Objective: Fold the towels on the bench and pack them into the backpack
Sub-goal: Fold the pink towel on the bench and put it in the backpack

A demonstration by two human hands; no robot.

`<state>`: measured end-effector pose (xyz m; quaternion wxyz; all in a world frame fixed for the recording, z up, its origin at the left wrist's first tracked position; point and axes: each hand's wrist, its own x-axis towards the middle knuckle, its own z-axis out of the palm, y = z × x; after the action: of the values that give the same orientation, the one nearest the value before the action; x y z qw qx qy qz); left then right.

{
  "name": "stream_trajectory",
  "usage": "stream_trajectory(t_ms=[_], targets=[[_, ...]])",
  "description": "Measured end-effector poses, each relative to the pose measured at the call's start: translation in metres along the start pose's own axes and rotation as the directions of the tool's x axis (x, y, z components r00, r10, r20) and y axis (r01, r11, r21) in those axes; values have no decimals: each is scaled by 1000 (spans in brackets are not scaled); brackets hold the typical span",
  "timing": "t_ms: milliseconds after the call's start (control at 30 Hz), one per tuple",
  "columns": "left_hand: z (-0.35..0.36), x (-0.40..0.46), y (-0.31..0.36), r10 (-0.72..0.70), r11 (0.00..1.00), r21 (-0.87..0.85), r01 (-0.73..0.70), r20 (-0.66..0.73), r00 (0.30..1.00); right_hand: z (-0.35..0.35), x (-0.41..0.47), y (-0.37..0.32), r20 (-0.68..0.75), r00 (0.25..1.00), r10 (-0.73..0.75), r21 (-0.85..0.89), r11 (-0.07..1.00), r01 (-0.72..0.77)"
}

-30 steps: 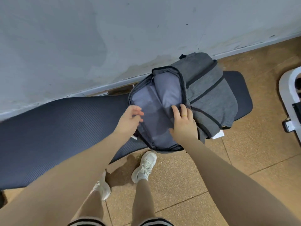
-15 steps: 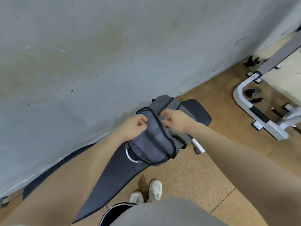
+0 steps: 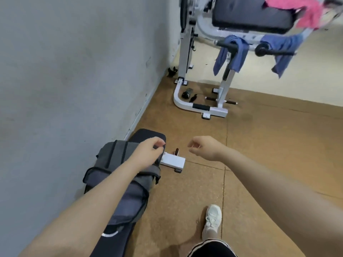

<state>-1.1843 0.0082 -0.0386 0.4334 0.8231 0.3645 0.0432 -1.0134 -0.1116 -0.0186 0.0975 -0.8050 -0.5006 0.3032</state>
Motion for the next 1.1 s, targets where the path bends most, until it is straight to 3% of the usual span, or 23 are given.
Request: stream_trajectory(t_ms=[600, 833, 1100], targets=[[173, 252, 291, 234, 972, -6, -235, 81, 969, -229, 25, 297, -203, 968, 145, 174, 979, -110], [194, 364, 346, 312, 944, 68, -322, 131, 941, -289, 87, 367, -263, 953, 148, 225, 970, -89], [216, 557, 421, 382, 921, 11, -391, 184, 906, -414, 201, 464, -383, 895, 230, 238, 960, -145]])
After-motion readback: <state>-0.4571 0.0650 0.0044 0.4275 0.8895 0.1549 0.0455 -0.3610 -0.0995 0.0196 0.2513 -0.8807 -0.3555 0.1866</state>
